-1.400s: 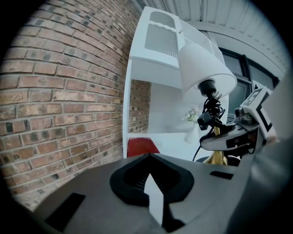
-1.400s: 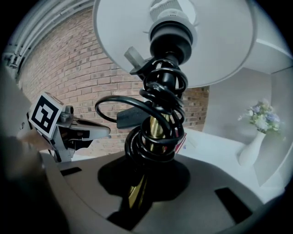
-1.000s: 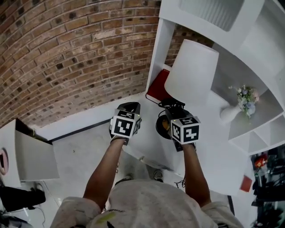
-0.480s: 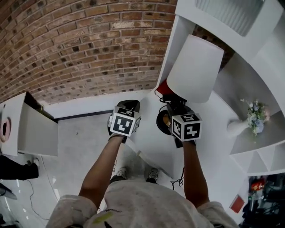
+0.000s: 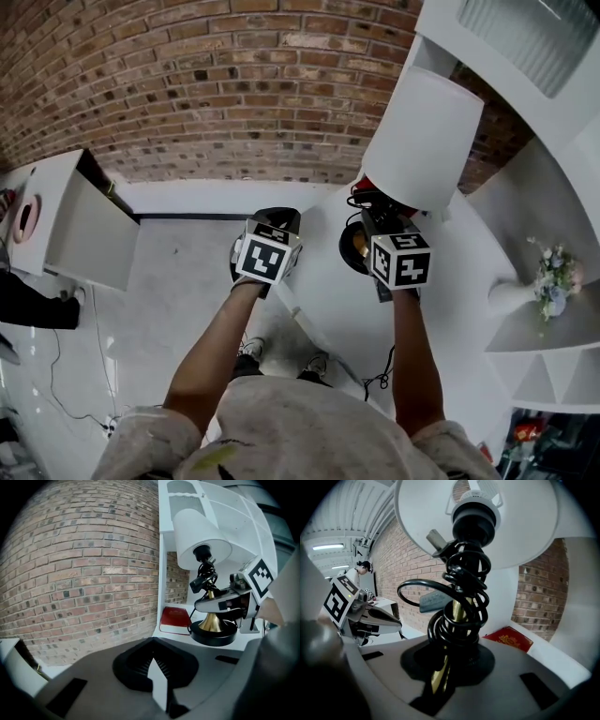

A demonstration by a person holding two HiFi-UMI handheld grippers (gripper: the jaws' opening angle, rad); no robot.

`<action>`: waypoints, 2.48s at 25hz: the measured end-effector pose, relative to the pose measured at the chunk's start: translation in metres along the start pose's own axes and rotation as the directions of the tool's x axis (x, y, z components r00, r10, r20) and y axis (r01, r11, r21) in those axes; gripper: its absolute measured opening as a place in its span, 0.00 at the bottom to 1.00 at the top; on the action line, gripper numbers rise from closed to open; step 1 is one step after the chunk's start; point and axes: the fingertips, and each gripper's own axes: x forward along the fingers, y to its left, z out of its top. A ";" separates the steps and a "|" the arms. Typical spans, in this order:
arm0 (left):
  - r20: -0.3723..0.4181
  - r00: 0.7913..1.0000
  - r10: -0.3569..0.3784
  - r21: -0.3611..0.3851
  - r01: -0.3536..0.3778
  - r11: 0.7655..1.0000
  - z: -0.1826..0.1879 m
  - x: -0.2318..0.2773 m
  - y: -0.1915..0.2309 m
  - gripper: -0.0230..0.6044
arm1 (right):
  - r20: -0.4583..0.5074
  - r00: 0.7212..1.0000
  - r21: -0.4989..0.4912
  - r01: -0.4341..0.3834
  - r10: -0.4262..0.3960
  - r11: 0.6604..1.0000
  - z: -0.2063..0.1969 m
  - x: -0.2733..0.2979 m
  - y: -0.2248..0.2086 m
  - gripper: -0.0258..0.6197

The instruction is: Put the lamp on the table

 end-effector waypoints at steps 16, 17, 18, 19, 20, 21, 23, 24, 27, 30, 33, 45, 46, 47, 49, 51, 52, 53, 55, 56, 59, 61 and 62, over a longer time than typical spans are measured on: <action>-0.050 0.997 0.059 -0.014 -0.059 0.998 -0.021 0.004 -0.023 0.03 | 0.053 0.995 -0.035 -0.085 0.087 0.996 -0.011 0.035 -0.008 0.14; -0.054 0.997 0.063 -0.015 -0.064 0.998 -0.023 0.004 -0.023 0.03 | 0.055 0.994 -0.034 -0.088 0.089 0.996 -0.013 0.037 -0.009 0.14; -0.058 0.996 0.067 -0.017 -0.068 0.998 -0.024 0.005 -0.023 0.03 | 0.057 0.994 -0.032 -0.090 0.092 0.995 -0.015 0.039 -0.010 0.14; -0.063 0.996 0.070 -0.019 -0.071 0.997 -0.025 0.005 -0.024 0.03 | 0.058 0.994 -0.031 -0.092 0.094 0.995 -0.017 0.041 -0.011 0.14; -0.067 0.995 0.072 -0.020 -0.073 0.997 -0.027 0.006 -0.024 0.03 | 0.060 0.994 -0.030 -0.094 0.096 0.995 -0.019 0.042 -0.013 0.14; -0.071 0.995 0.073 -0.020 -0.075 0.997 -0.028 0.007 -0.025 0.03 | 0.062 0.993 -0.029 -0.096 0.098 0.995 -0.020 0.044 -0.014 0.14; -0.078 0.994 0.077 -0.020 -0.078 0.997 -0.031 0.010 -0.026 0.03 | 0.066 0.993 -0.029 -0.101 0.102 0.994 -0.024 0.048 -0.016 0.14; -0.081 0.994 0.078 -0.021 -0.080 0.997 -0.032 0.011 -0.027 0.03 | 0.067 0.992 -0.031 -0.103 0.105 0.994 -0.025 0.051 -0.017 0.14; -0.089 0.993 0.076 -0.021 -0.078 0.997 -0.039 0.018 -0.033 0.03 | 0.064 0.991 -0.051 -0.112 0.115 0.992 -0.031 0.057 -0.018 0.14; -0.105 0.992 0.065 -0.019 -0.068 0.998 -0.047 0.023 -0.041 0.03 | 0.067 0.990 -0.090 -0.116 0.123 0.989 -0.034 0.062 -0.018 0.14; -0.109 0.992 0.059 -0.029 -0.063 0.998 -0.053 0.027 -0.047 0.03 | 0.080 0.989 -0.115 -0.112 0.122 0.987 -0.036 0.067 -0.018 0.14; -0.064 0.994 0.093 -0.090 -0.099 0.991 -0.061 0.030 -0.036 0.03 | 0.125 0.985 -0.180 -0.094 0.117 0.979 -0.043 0.098 -0.009 0.13; -0.062 0.993 0.096 -0.095 -0.102 0.990 -0.062 0.029 -0.035 0.03 | 0.130 0.984 -0.187 -0.093 0.119 0.978 -0.043 0.101 -0.008 0.13; -0.060 0.993 0.101 -0.096 -0.106 0.990 -0.063 0.029 -0.034 0.03 | 0.136 0.983 -0.192 -0.094 0.121 0.977 -0.042 0.103 -0.006 0.13; -0.058 0.992 0.112 -0.096 -0.117 0.988 -0.066 0.029 -0.032 0.03 | 0.147 0.981 -0.202 -0.096 0.127 0.975 -0.043 0.107 -0.003 0.13; -0.058 0.991 0.119 -0.099 -0.125 0.987 -0.068 0.029 -0.029 0.03 | 0.151 0.980 -0.209 -0.097 0.130 0.973 -0.045 0.111 0.000 0.13; -0.059 0.991 0.121 -0.099 -0.127 0.987 -0.068 0.030 -0.028 0.03 | 0.152 0.980 -0.212 -0.096 0.130 0.972 -0.046 0.113 0.001 0.13; -0.060 0.991 0.122 -0.098 -0.128 0.987 -0.068 0.030 -0.028 0.03 | 0.152 0.980 -0.216 -0.095 0.130 0.972 -0.047 0.114 0.001 0.13; -0.061 0.990 0.123 -0.095 -0.129 0.987 -0.067 0.031 -0.027 0.03 | 0.156 0.980 -0.221 -0.089 0.125 0.971 -0.049 0.117 0.000 0.13; -0.062 0.990 0.124 -0.094 -0.130 0.987 -0.067 0.032 -0.026 0.03 | 0.162 0.979 -0.223 -0.084 0.122 0.971 -0.049 0.118 0.000 0.13; -0.061 0.990 0.129 -0.096 -0.134 0.986 -0.069 0.033 -0.025 0.03 | 0.182 0.977 -0.222 -0.072 0.113 0.972 -0.051 0.119 0.000 0.13; -0.063 0.990 0.129 -0.096 -0.135 0.986 -0.070 0.034 -0.024 0.03 | 0.191 0.975 -0.218 -0.067 0.110 0.974 -0.051 0.120 0.000 0.13; -0.063 0.990 0.128 -0.095 -0.134 0.986 -0.070 0.035 -0.024 0.03 | 0.194 0.975 -0.216 -0.066 0.109 0.974 -0.051 0.121 0.000 0.13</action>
